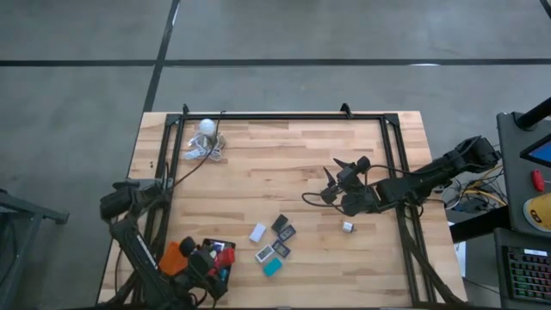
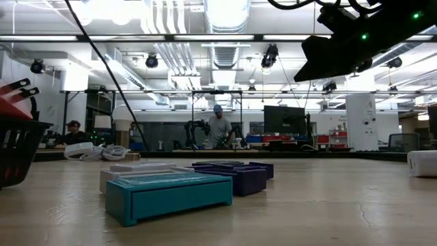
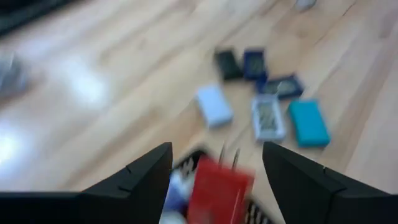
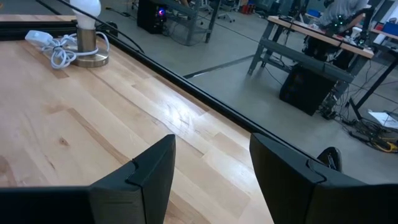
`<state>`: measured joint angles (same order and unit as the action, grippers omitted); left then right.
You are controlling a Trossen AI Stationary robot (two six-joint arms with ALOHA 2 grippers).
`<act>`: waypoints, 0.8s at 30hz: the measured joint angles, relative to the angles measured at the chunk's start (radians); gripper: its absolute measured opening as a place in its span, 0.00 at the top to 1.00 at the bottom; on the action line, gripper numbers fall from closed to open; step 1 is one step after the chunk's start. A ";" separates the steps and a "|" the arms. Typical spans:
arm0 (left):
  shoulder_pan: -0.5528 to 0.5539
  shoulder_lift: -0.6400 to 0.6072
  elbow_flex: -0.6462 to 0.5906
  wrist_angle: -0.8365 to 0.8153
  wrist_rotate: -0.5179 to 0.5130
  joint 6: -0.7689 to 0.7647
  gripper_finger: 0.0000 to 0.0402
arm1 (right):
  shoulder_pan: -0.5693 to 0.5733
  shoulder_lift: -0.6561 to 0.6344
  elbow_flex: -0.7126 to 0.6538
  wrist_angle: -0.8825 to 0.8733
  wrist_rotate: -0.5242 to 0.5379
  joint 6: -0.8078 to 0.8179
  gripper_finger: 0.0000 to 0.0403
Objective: Pick & Place Office items
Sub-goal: Put the white charger adapter into the black basket
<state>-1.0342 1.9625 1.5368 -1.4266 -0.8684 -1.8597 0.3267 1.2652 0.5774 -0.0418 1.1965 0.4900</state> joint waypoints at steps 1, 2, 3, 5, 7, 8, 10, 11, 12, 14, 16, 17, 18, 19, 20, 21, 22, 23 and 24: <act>0.011 -0.005 0.000 0.014 -0.036 0.040 0.36 | 0.000 0.000 0.000 0.000 0.000 0.000 0.50; 0.024 -0.010 0.000 0.031 -0.064 0.080 0.36 | 0.000 0.000 0.000 0.000 0.000 0.000 0.50; 0.040 -0.015 0.000 0.050 -0.084 0.117 0.36 | 0.000 0.000 0.000 0.000 0.000 0.000 0.50; 0.078 -0.021 0.000 0.107 -0.108 0.218 0.36 | 0.000 0.000 0.000 0.000 0.000 0.000 0.50; 0.117 -0.021 0.000 0.186 -0.120 0.356 0.36 | 0.000 0.000 0.000 0.000 0.000 0.000 0.50; 0.136 -0.021 0.000 0.236 -0.121 0.438 0.36 | 0.000 0.000 0.000 0.000 0.000 0.000 0.50; 0.172 -0.022 0.000 0.347 -0.121 0.606 0.36 | 0.000 0.000 0.000 0.000 0.000 0.000 0.50; 0.188 -0.022 0.000 0.404 -0.121 0.690 0.36 | 0.000 0.000 0.000 0.000 0.000 0.000 0.50; 0.204 -0.022 -0.001 0.464 -0.120 0.779 0.36 | 0.000 0.000 0.000 0.000 0.000 0.000 0.50; 0.234 -0.022 -0.003 0.577 -0.112 0.944 0.36 | 0.000 0.000 0.000 0.000 0.000 0.000 0.50; 0.264 -0.022 -0.003 0.683 -0.076 1.094 0.36 | 0.000 0.000 0.000 0.000 0.000 0.000 0.50; 0.279 -0.022 -0.004 0.739 -0.048 1.161 0.36 | 0.000 0.000 0.000 0.000 0.000 0.000 0.50; 0.294 -0.022 -0.008 0.795 -0.016 1.227 0.36 | 0.000 0.000 0.000 -0.001 0.000 0.000 0.50; 0.309 -0.022 -0.018 0.859 0.017 1.290 0.36 | 0.000 0.000 0.000 0.000 0.000 0.000 0.50; 0.326 -0.023 -0.034 0.935 0.057 1.357 0.36 | 0.000 0.000 0.000 0.000 0.000 0.000 0.50; 0.344 -0.023 -0.053 1.006 0.099 1.424 0.36 | 0.000 0.000 0.000 0.000 0.000 0.000 0.50; 0.362 -0.023 -0.074 1.076 0.146 1.482 0.36 | 0.000 0.000 0.000 -0.001 0.000 0.000 0.50; 0.381 -0.023 -0.096 1.138 0.196 1.531 0.36 | 0.000 0.000 0.000 0.000 0.000 0.000 0.50; 0.402 -0.023 -0.118 1.198 0.250 1.571 0.36 | 0.000 0.000 0.000 0.000 0.000 0.000 0.50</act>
<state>-0.6320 1.9399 1.4191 -0.2286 -0.6181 -0.2885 0.3268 1.2652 0.5774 -0.0422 1.1965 0.4900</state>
